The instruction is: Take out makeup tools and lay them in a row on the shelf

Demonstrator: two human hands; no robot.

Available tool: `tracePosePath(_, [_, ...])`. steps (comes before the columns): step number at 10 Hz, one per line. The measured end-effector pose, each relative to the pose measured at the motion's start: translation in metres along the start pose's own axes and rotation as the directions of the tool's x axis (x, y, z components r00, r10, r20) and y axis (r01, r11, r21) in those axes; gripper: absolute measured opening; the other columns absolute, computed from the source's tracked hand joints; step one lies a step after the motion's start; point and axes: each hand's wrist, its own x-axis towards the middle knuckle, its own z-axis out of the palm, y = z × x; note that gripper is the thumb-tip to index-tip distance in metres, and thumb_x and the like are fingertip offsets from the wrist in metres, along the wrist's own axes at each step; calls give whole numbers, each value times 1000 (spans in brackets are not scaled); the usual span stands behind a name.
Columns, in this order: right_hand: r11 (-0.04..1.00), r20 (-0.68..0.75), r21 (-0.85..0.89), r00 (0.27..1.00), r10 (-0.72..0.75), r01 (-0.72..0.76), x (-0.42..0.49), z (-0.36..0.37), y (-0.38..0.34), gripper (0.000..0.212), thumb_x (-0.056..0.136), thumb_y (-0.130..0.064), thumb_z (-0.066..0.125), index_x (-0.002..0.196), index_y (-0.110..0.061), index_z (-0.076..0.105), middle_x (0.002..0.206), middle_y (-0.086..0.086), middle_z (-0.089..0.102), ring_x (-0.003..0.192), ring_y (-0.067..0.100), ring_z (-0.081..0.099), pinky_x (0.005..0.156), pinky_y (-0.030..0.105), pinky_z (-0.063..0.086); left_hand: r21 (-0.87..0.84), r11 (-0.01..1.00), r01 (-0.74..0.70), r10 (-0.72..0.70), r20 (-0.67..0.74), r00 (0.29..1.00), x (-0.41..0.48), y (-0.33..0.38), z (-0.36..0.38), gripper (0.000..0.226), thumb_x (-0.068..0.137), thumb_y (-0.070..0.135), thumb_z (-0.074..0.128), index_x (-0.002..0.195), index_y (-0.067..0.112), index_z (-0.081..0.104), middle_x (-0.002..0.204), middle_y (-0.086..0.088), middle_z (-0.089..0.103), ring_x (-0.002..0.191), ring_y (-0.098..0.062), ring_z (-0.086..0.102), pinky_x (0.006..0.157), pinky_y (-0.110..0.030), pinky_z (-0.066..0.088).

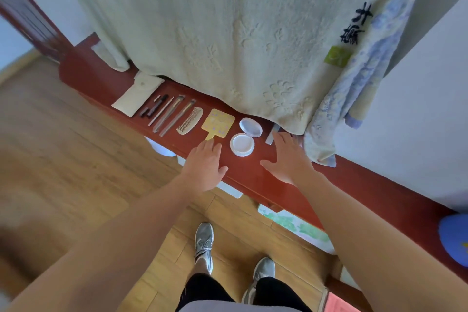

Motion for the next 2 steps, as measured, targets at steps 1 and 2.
tracePosePath(1, [999,-11,-15,999,-52,51,-18,-11,0,77,84,-57,60,143,-16,32,139,2,39,131,24,35,109,39,30,-11,998,67,-67,12,998,-25,10,-9,77,99,53,44,156,9,16,163,-16,19,151,-31,17,122,-44,22])
tracePosePath(2, [994,-15,-65,996,-90,88,-35,-22,-1,68,88,-56,54,139,-15,36,139,3,41,132,26,34,109,41,33,-10,992,123,-123,0,992,-44,16,-17,76,101,54,37,157,9,13,165,-15,13,153,-32,11,123,-46,19])
